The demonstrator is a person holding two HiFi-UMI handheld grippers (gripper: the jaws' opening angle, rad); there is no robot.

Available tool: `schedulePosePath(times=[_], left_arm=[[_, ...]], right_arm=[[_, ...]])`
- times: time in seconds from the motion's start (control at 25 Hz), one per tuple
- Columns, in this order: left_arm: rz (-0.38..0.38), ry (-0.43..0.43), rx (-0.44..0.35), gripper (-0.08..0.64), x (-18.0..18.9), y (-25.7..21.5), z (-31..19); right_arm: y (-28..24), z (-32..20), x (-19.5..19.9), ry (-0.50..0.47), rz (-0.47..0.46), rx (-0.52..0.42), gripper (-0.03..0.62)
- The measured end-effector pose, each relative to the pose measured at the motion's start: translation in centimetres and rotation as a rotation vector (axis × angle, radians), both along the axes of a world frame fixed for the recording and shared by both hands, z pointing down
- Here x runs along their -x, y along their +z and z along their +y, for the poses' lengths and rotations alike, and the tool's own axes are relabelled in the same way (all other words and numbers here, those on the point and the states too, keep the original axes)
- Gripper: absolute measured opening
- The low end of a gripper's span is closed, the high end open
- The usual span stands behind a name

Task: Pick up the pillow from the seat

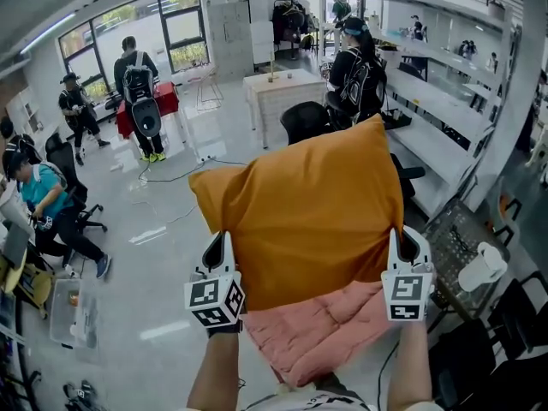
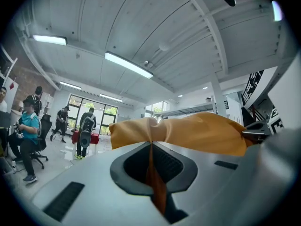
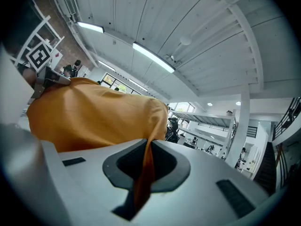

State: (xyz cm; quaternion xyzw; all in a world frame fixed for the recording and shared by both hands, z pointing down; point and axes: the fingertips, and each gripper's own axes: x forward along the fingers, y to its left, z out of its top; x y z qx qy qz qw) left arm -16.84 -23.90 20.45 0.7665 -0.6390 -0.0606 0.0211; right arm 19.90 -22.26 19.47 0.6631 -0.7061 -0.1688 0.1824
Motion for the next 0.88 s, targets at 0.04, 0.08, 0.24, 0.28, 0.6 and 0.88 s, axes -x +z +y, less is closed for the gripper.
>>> schedulePosePath(times=[0.04, 0.08, 0.24, 0.28, 0.6, 0.88], left_arm=[[-0.002, 0.001, 0.001, 0.015, -0.04, -0.03, 0.06], [-0.004, 0.003, 0.002, 0.015, -0.10, -0.04, 0.06], [-0.012, 0.004, -0.001, 0.015, -0.34, -0.23, -0.21], [-0.013, 0.003, 0.000, 0.015, -0.38, -0.21, -0.22], [-0.019, 0.001, 0.004, 0.015, -0.29, -0.25, 0.01], [-0.020, 0.002, 0.004, 0.015, -0.09, -0.44, -0.32]], right_arm=[[0.00, 0.12, -0.05, 0.003, -0.002, 0.001, 0.031], [0.02, 0.19, -0.13, 0.006, -0.003, 0.001, 0.031], [0.09, 0.09, -0.35, 0.009, -0.007, -0.001, 0.030], [0.10, 0.08, -0.38, 0.009, -0.006, -0.002, 0.030], [-0.03, 0.33, -0.28, 0.014, 0.000, 0.001, 0.029], [-0.22, 0.15, -0.08, 0.016, -0.002, -0.002, 0.029]])
